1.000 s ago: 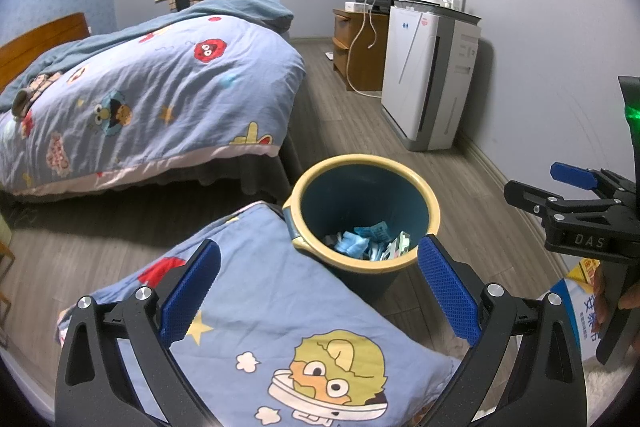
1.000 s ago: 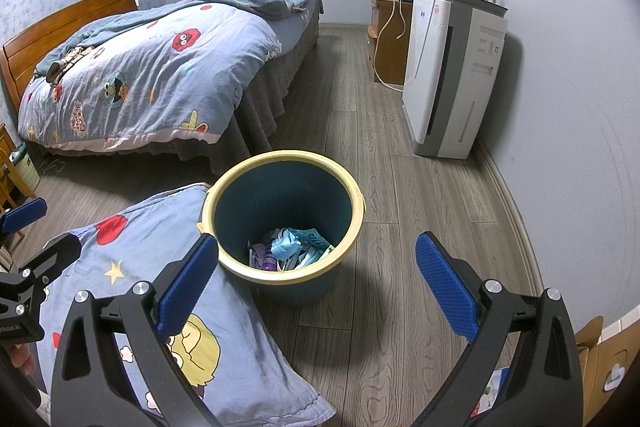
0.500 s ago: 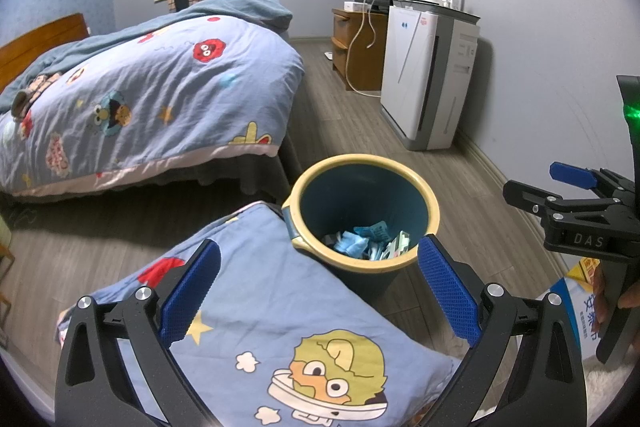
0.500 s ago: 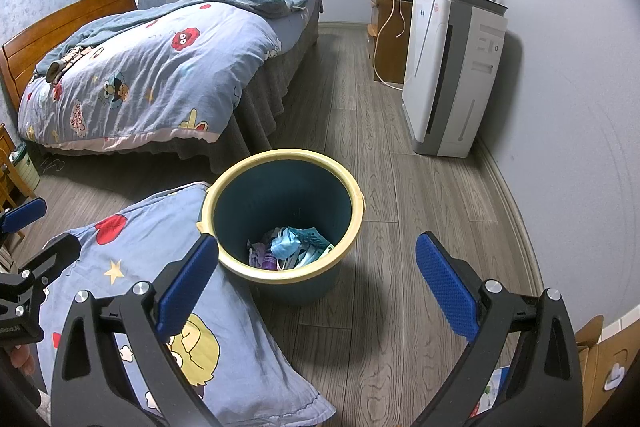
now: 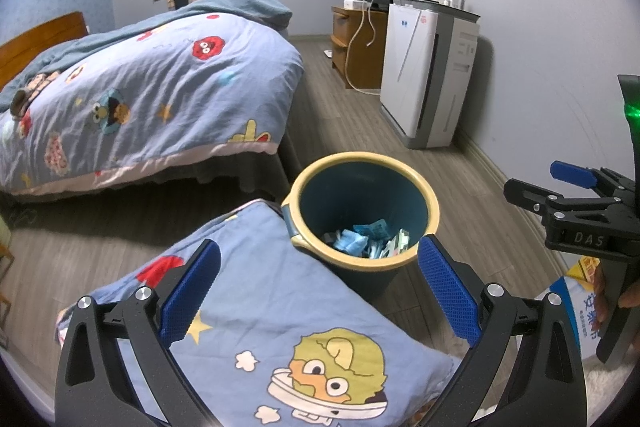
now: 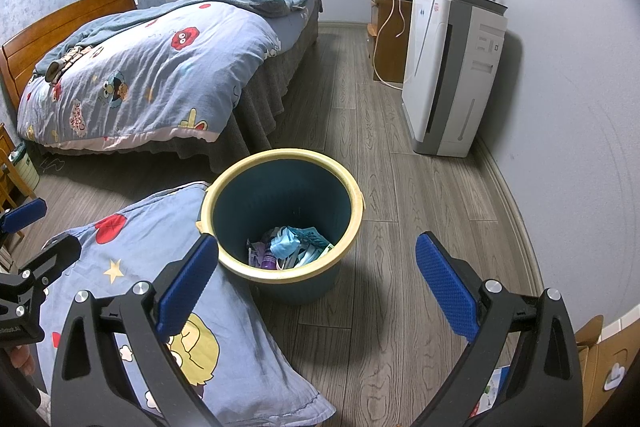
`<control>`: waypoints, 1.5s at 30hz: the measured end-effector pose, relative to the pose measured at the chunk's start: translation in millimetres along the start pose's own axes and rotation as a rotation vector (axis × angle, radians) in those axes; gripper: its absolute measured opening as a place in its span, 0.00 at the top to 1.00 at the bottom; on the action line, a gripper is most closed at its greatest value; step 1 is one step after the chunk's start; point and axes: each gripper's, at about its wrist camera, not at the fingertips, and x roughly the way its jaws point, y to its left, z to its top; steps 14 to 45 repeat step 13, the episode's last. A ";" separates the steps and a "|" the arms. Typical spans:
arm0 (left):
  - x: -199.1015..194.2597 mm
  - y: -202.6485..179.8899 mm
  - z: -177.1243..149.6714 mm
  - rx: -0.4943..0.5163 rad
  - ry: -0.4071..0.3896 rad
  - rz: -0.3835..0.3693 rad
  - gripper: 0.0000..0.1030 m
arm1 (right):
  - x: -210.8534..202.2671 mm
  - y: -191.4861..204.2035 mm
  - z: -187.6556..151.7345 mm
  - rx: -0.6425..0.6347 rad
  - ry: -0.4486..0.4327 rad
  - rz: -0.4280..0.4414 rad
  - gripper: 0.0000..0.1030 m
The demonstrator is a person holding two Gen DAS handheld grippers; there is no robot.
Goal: Collect trash
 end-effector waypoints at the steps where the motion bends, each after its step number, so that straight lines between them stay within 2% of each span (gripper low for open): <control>1: -0.5 -0.4 -2.1 0.003 0.004 -0.005 0.05 | 0.2 -0.1 0.1 0.000 0.001 -0.001 0.06; 9: -4.2 -3.0 -9.2 0.022 0.018 -0.011 0.05 | 2.3 -0.5 -3.6 0.038 0.038 -0.003 0.06; 13: -11.7 12.5 -9.6 -0.007 0.042 0.008 0.05 | 28.6 6.9 -3.6 0.101 0.128 -0.028 0.06; 45: -11.7 12.5 -9.6 -0.007 0.042 0.008 0.05 | 28.6 6.9 -3.6 0.101 0.128 -0.028 0.06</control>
